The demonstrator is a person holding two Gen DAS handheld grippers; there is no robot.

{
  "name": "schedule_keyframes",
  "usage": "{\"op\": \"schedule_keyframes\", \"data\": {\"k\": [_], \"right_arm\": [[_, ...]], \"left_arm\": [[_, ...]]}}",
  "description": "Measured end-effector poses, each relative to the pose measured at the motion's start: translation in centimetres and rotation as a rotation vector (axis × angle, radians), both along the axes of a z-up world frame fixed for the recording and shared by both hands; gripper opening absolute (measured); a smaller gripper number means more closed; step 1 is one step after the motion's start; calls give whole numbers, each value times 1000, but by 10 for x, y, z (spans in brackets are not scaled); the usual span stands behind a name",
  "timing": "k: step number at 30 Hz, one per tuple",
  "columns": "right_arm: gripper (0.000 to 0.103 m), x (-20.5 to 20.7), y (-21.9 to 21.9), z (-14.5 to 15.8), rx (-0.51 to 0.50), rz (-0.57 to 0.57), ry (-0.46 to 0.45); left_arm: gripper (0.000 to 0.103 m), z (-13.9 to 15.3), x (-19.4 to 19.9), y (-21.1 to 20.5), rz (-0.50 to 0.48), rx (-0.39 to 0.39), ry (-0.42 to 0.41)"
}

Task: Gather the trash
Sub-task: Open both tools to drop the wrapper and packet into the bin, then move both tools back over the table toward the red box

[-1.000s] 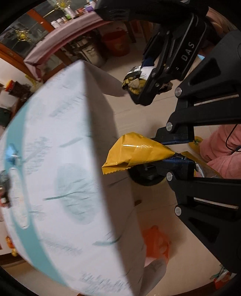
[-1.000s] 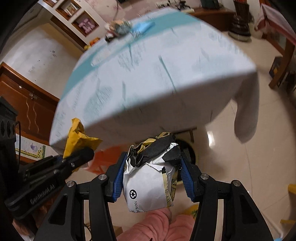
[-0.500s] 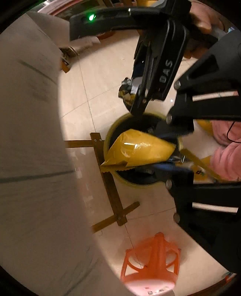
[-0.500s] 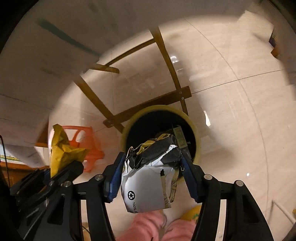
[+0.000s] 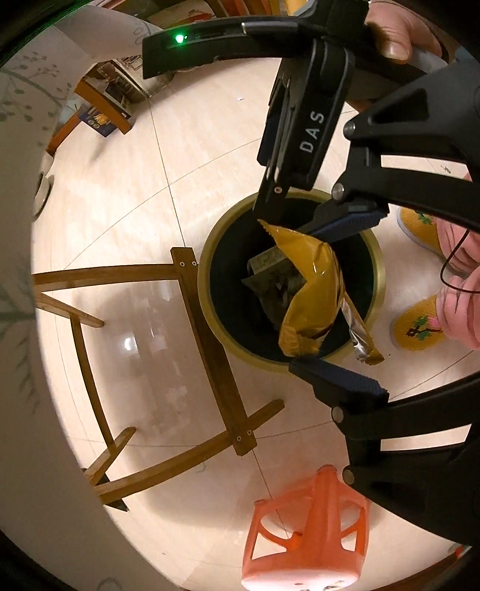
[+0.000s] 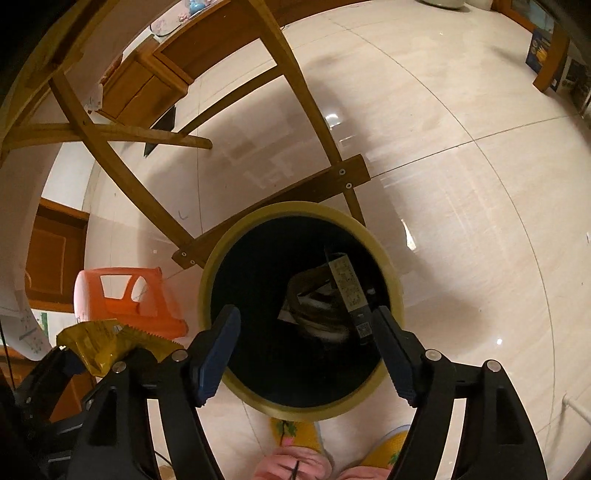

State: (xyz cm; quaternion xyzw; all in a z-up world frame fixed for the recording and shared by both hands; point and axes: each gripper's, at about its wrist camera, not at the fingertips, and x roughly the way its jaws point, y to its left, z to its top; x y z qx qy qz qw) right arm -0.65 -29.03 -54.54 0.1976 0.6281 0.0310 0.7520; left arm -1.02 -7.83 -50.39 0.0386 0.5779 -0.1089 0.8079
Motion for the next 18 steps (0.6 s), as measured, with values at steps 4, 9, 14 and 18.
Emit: {"op": "schedule_keyframes", "data": {"k": [4,9,14,18], "right_arm": [[75,-4,-2,19,5,0,-9],[76,-15,-11,50,18,-16,-23],[76,-24,-23,74,22,-43,-33],[76,-28,-34,94,18,-68,-34]], "left_arm": [[64,21,-4,3,1,-35,-8],[73,42,-2,3,12,-57,-19],[82,57,-1,-5,8,-47,-25],[82,74,-3,-12,6,-45,-25]]}}
